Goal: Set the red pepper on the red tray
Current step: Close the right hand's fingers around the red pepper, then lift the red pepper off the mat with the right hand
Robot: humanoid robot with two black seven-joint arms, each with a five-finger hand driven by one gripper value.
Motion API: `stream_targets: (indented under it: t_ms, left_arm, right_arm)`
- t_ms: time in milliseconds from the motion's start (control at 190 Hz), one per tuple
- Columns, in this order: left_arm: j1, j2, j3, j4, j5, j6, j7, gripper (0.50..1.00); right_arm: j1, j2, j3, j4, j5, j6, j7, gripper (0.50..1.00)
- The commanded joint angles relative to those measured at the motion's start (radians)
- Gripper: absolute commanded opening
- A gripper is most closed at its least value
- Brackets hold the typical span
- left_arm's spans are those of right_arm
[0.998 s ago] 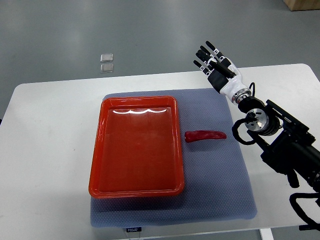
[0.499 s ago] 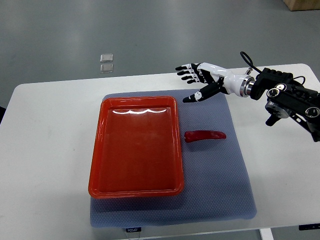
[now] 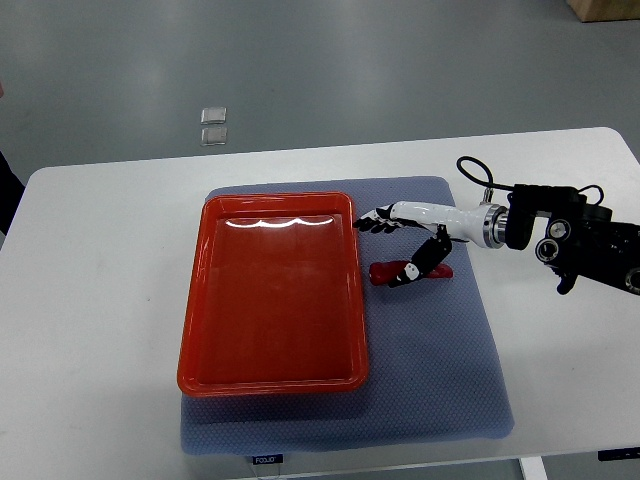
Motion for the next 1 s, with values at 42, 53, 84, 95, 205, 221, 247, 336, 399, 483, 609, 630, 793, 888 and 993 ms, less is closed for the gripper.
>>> stream_targets:
  t_ms: [42,53,84,95,205,221,247,336,399,483,609,630,793,888,993]
  left_arm:
    - [0.000,0.000,0.000,0.001,0.000,0.000,0.000,1.000]
    - [0.000,0.000,0.000,0.001,0.000,0.000,0.000,1.000]
    - [0.000,0.000,0.000,0.002,0.000,0.000,0.000,1.000]
    - [0.000,0.000,0.000,0.002,0.000,0.000,0.000,1.000]
    - [0.000,0.000,0.000,0.002,0.000,0.000,0.002,1.000]
    - [0.000,0.000,0.000,0.002,0.000,0.000,0.002,1.000]
    - [-0.001,0.000,0.000,0.002,0.000,0.000,0.002,1.000]
    - [-0.001,0.000,0.001,0.002,0.000,0.000,0.002,1.000]
    - [0.000,0.000,0.001,0.002,0.000,0.000,0.002,1.000]
    - [0.000,0.000,0.001,0.002,0.000,0.000,0.002,1.000]
    - [0.000,0.000,0.001,0.002,0.000,0.000,0.002,1.000]
    - [0.000,0.000,0.001,0.002,0.000,0.000,0.002,1.000]
    - [0.000,0.000,0.001,0.002,0.000,0.000,0.002,1.000]
    - [0.000,0.000,0.000,0.002,0.000,0.000,0.002,1.000]
    - [0.000,0.000,0.000,0.002,0.000,0.000,0.002,1.000]
  right_arm:
    - [-0.038,0.002,-0.001,0.000,-0.028,-0.049,0.000,0.905]
    - [-0.039,0.002,-0.001,0.000,-0.031,-0.052,0.000,0.905]
    - [-0.046,0.000,-0.001,0.000,-0.040,-0.059,0.000,0.905]
    - [-0.047,0.000,-0.001,0.000,-0.043,-0.062,0.000,0.905]
    - [-0.065,-0.003,-0.003,-0.002,-0.067,-0.084,0.000,0.899]
    - [-0.067,-0.003,-0.003,-0.002,-0.069,-0.085,0.000,0.899]
    - [-0.070,-0.003,-0.003,-0.002,-0.075,-0.089,0.000,0.895]
    - [-0.076,-0.007,-0.010,-0.003,-0.087,-0.104,0.000,0.889]
    - [-0.078,-0.007,-0.015,-0.005,-0.092,-0.110,0.000,0.883]
    - [-0.079,-0.009,-0.020,-0.008,-0.103,-0.119,0.000,0.862]
    - [-0.079,-0.010,-0.026,-0.011,-0.103,-0.121,0.000,0.774]
    - [-0.079,-0.010,-0.026,-0.011,-0.103,-0.121,0.000,0.742]
    - [-0.079,-0.009,-0.027,-0.015,-0.144,-0.131,0.000,0.515]
    - [-0.078,-0.010,-0.029,-0.015,-0.149,-0.135,0.000,0.500]
    - [-0.069,-0.030,-0.026,-0.015,-0.147,-0.135,0.000,0.500]
